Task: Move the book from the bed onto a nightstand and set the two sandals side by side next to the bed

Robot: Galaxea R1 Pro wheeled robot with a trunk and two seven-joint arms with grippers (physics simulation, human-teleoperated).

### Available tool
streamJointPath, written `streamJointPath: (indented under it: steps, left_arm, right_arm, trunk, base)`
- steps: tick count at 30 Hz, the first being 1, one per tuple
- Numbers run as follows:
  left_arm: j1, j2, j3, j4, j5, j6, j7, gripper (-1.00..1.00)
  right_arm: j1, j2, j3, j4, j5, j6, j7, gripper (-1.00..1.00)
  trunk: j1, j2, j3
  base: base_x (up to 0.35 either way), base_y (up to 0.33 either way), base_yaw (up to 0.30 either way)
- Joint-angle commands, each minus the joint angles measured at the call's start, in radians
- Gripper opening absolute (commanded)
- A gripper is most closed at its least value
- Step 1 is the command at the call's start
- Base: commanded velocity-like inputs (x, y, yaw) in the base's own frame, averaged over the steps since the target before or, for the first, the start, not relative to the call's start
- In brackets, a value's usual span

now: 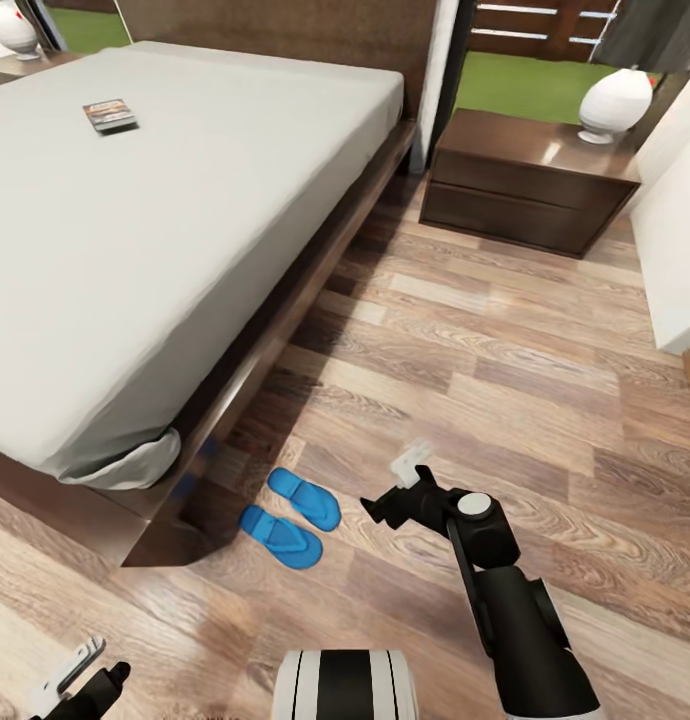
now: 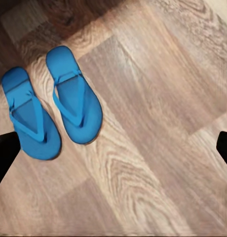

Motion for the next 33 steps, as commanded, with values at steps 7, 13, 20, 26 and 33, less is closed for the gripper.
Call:
streamJointPath:
  steps: [7,13,20,26,33]
  left_arm:
    - [-0.004,0.004,-0.067,-0.014,0.013,0.019,0.0,1.0]
    - [-0.011,0.009,-0.12,-0.015,0.013,0.022,-0.001,1.0]
    - [-0.013,0.01,-0.141,-0.015,0.013,0.023,-0.004,1.0]
    - [-0.016,0.01,-0.157,-0.015,0.013,0.029,-0.006,1.0]
    - [-0.027,0.01,-0.186,-0.012,0.013,0.052,-0.008,1.0]
  right_arm:
    - [-0.006,0.001,-0.006,-0.003,0.01,0.055,0.01,1.0]
    - [-0.008,0.001,-0.006,-0.004,0.01,0.068,0.01,1.0]
    - [-0.008,0.001,-0.006,-0.004,0.01,0.071,0.01,1.0]
    - [-0.008,0.001,-0.006,-0.004,0.01,0.071,0.01,1.0]
    - [-0.009,0.001,-0.006,-0.004,0.01,0.071,0.01,1.0]
  trunk:
    - [-0.003,0.001,0.019]
    - [-0.005,0.002,0.042]
    - [-0.009,0.004,0.069]
    - [-0.011,0.005,0.092]
    - [-0.014,0.007,0.119]
  base:
    - [-0.074,-0.014,-0.256]
    - [-0.003,-0.001,-0.267]
    - [-0.001,0.0,-0.268]
    - [0.0,0.0,-0.268]
    - [0.0,0.0,-0.268]
